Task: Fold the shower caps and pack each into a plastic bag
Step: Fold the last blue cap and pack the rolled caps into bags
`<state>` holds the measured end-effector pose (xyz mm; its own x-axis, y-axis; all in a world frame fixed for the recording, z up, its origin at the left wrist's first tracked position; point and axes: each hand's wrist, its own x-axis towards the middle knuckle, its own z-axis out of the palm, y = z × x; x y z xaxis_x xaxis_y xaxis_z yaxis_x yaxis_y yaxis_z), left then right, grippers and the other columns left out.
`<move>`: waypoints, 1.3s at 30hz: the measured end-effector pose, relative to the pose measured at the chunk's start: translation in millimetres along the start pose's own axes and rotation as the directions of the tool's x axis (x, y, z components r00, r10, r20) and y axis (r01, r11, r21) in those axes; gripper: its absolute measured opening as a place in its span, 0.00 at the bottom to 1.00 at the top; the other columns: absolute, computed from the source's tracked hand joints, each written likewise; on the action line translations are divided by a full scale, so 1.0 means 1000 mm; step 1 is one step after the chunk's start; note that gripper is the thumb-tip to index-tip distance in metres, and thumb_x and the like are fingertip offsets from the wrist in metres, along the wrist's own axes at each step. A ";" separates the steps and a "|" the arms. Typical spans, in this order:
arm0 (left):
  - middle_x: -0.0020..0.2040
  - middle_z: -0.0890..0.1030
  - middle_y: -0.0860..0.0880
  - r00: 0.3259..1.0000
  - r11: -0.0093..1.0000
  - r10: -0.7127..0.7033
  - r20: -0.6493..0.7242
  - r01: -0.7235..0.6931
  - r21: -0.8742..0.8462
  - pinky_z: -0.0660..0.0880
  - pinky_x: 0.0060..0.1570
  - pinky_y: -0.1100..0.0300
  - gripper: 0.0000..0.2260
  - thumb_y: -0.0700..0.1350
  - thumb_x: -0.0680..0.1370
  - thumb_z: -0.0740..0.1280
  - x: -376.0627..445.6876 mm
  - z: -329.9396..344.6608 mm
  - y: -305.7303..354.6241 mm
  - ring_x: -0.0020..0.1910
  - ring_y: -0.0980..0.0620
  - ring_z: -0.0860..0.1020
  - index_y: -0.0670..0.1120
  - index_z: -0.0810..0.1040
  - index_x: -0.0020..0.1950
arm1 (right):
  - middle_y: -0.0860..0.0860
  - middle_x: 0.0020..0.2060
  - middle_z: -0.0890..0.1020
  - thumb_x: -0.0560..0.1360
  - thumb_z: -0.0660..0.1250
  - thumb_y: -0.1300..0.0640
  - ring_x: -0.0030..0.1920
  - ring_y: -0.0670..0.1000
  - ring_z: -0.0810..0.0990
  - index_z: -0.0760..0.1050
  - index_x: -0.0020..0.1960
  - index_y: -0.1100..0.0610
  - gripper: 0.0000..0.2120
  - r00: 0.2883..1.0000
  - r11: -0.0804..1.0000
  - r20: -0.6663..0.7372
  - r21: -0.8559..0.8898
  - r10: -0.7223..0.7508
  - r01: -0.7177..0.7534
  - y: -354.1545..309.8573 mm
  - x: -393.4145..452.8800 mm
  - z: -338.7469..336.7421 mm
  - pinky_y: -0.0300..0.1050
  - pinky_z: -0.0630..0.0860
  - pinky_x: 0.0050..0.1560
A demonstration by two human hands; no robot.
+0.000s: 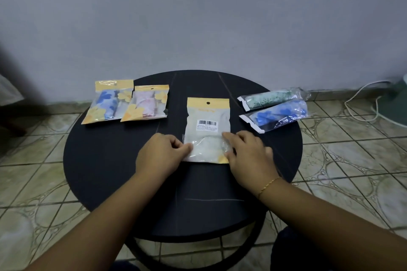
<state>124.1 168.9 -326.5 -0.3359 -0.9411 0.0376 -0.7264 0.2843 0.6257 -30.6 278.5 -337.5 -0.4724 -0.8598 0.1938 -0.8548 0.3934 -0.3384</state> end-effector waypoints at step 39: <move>0.73 0.65 0.52 0.966 0.959 0.234 -0.109 -0.211 0.189 0.59 0.66 0.52 0.17 0.50 0.81 0.54 0.061 0.003 -0.009 0.71 0.53 0.62 0.52 0.71 0.68 | 0.44 0.69 0.67 0.79 0.56 0.49 0.72 0.47 0.59 0.64 0.70 0.47 0.20 0.987 0.989 0.094 0.076 -0.132 0.125 -0.039 0.070 0.034 0.54 0.47 0.73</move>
<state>109.0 109.4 -332.1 -0.4295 -0.8625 0.2676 -0.7392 0.5061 0.4445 -23.4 192.0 -342.2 -0.3328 -0.9311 0.1492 -0.8886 0.2567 -0.3802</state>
